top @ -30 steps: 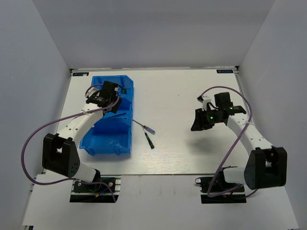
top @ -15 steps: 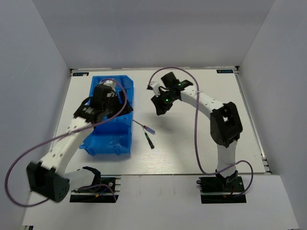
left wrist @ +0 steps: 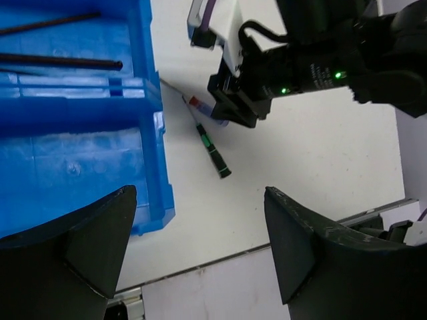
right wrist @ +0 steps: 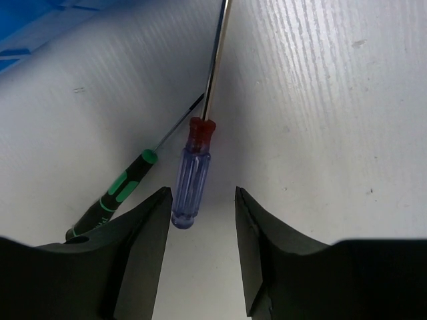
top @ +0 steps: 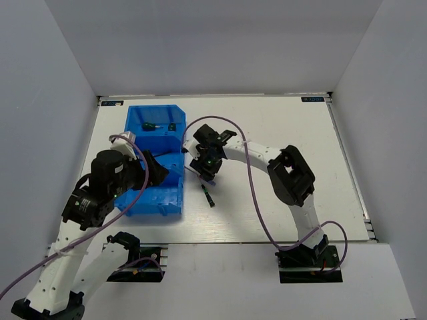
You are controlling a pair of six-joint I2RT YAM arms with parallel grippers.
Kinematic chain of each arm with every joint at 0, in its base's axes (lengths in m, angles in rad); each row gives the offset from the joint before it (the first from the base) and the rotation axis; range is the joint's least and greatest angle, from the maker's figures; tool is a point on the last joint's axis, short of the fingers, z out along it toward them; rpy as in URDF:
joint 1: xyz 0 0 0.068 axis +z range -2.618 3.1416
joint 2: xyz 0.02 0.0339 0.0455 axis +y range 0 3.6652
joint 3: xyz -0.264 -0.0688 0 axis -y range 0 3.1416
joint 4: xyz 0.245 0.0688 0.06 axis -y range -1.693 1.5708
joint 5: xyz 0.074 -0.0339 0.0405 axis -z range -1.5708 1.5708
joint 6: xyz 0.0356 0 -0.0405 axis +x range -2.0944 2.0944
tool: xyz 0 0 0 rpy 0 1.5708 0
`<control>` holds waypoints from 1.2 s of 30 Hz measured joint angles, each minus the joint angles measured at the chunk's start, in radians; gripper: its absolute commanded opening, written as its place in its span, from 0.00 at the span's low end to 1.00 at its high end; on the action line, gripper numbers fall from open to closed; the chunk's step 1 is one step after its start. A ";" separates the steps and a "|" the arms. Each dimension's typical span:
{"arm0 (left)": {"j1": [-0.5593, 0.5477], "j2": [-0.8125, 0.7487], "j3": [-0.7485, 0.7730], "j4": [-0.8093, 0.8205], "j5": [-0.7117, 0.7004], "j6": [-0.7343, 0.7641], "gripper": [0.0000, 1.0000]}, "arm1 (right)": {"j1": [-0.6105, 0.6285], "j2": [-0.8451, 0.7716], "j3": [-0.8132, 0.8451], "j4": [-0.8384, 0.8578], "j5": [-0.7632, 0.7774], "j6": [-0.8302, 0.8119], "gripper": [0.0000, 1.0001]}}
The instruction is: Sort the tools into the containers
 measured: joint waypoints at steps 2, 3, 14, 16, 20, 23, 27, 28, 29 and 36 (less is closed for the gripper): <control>0.000 0.006 -0.009 -0.021 0.006 -0.001 0.87 | 0.008 0.002 0.000 0.003 0.028 0.000 0.49; 0.000 0.010 -0.009 -0.029 0.008 -0.003 0.87 | 0.011 0.005 0.000 0.003 0.039 0.000 0.50; 0.000 0.011 -0.009 -0.049 0.027 -0.007 0.87 | 0.054 0.049 -0.007 0.032 0.094 -0.002 0.38; 0.000 0.010 -0.009 -0.053 0.030 -0.007 0.87 | 0.057 0.048 -0.011 0.042 0.105 -0.002 0.12; 0.000 0.005 -0.009 -0.055 0.036 -0.006 0.84 | 0.053 0.033 -0.033 0.060 0.128 0.018 0.00; 0.000 0.002 -0.009 -0.055 0.038 -0.006 0.83 | 0.052 0.023 -0.038 0.059 0.167 0.018 0.00; 0.000 -0.011 -0.010 -0.053 0.039 -0.006 0.83 | 0.036 -0.003 -0.037 0.034 0.207 0.005 0.00; 0.000 -0.015 -0.010 -0.053 0.039 -0.006 0.83 | 0.030 -0.018 -0.035 0.025 0.208 0.000 0.00; 0.000 -0.019 -0.010 -0.053 0.039 -0.006 0.83 | 0.025 -0.036 -0.031 0.016 0.206 -0.004 0.00; 0.006 -0.029 0.019 -0.043 0.030 0.006 0.83 | 0.032 -0.214 -0.027 -0.004 0.069 -0.013 0.00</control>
